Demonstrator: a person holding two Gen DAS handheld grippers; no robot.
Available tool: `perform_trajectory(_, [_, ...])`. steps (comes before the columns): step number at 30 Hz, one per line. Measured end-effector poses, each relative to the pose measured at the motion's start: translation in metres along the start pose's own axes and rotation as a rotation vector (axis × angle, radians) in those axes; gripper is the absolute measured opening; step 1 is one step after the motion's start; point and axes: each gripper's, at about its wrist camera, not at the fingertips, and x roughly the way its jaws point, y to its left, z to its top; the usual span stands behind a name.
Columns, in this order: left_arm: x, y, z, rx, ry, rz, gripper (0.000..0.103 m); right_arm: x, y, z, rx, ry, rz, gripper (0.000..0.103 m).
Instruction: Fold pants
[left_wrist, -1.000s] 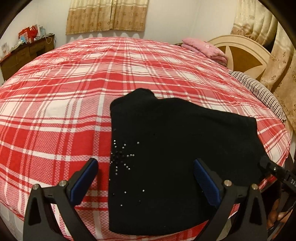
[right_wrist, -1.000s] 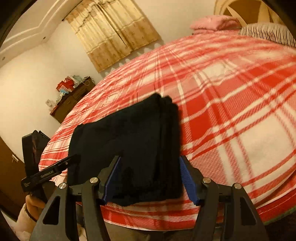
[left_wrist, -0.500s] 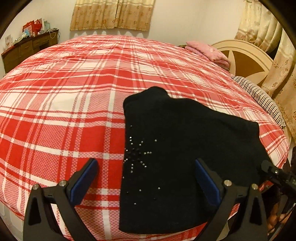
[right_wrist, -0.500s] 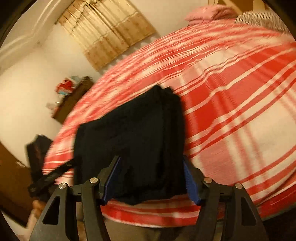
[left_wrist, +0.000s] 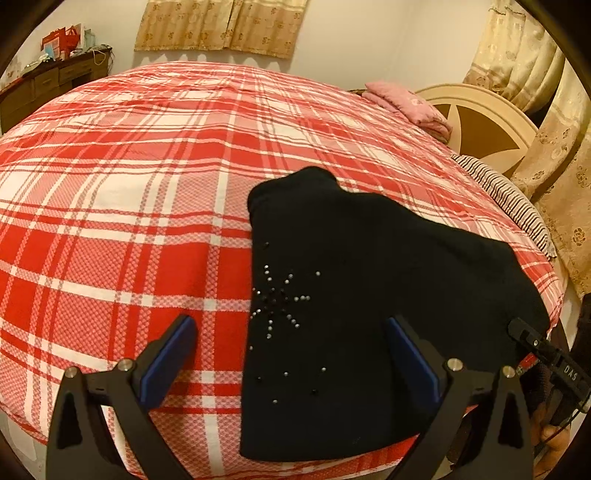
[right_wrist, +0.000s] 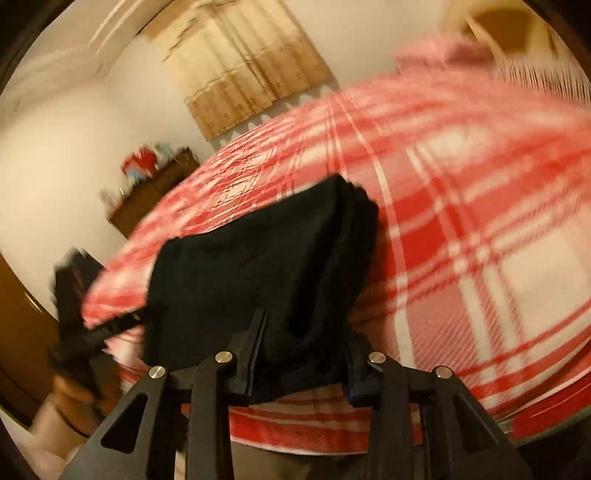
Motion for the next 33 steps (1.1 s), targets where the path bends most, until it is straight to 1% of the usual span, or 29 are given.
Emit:
perform_trajectory(1, [0.0,0.0,-0.001,0.002,0.001,-0.001,0.103,0.002,0.006,-0.001,-0.047,0.0,-0.043,0.035])
perform_trajectory(3, [0.0,-0.001,-0.002,0.002,0.012,-0.006,0.103,0.008,0.009,-0.003,-0.095,0.018,-0.085,0.035])
perform_trajectory(6, [0.003,-0.002,-0.003,-0.009,0.022,-0.014,0.103,0.013,-0.001,-0.006,-0.065,0.036,-0.069,0.035])
perform_trajectory(8, [0.003,-0.007,-0.004,0.005,0.024,-0.015,0.101,0.014,-0.004,-0.005,-0.046,0.036,-0.056,0.035])
perform_trajectory(11, [0.004,-0.019,-0.007,0.061,0.035,-0.009,0.079,0.014,-0.007,-0.008,-0.05,0.036,-0.061,0.035])
perform_trajectory(15, [0.004,-0.023,-0.007,0.077,0.037,-0.017,0.068,0.015,-0.011,-0.009,-0.036,0.038,-0.052,0.035])
perform_trajectory(17, [0.003,-0.023,-0.007,0.078,0.035,-0.029,0.058,0.016,-0.011,-0.01,-0.038,0.039,-0.053,0.035])
perform_trajectory(18, [0.002,-0.023,-0.007,0.08,0.035,-0.033,0.055,0.016,-0.011,-0.01,-0.04,0.038,-0.056,0.035])
perform_trajectory(19, [0.001,-0.025,-0.007,0.087,0.033,-0.036,0.049,0.016,-0.01,-0.01,-0.042,0.038,-0.058,0.035])
perform_trajectory(20, [0.0,-0.028,-0.008,0.099,0.029,-0.035,0.046,0.016,-0.01,-0.01,-0.043,0.038,-0.059,0.035])
perform_trajectory(21, [-0.001,-0.031,-0.008,0.11,0.026,-0.033,0.04,0.017,-0.01,-0.01,-0.042,0.038,-0.06,0.035])
perform_trajectory(23, [-0.003,-0.037,-0.009,0.136,0.012,-0.018,0.031,0.017,-0.009,-0.01,-0.046,0.038,-0.061,0.035])
perform_trajectory(26, [-0.006,-0.043,-0.007,0.159,-0.008,0.006,0.024,0.016,-0.005,-0.01,-0.072,0.027,-0.081,0.035])
perform_trajectory(29, [-0.009,-0.044,-0.005,0.159,-0.025,0.025,0.02,0.012,0.004,-0.009,-0.119,-0.001,-0.111,0.035])
perform_trajectory(33, [-0.018,-0.047,-0.001,0.184,-0.059,0.048,0.019,0.004,0.019,-0.005,-0.185,-0.036,-0.139,0.035])
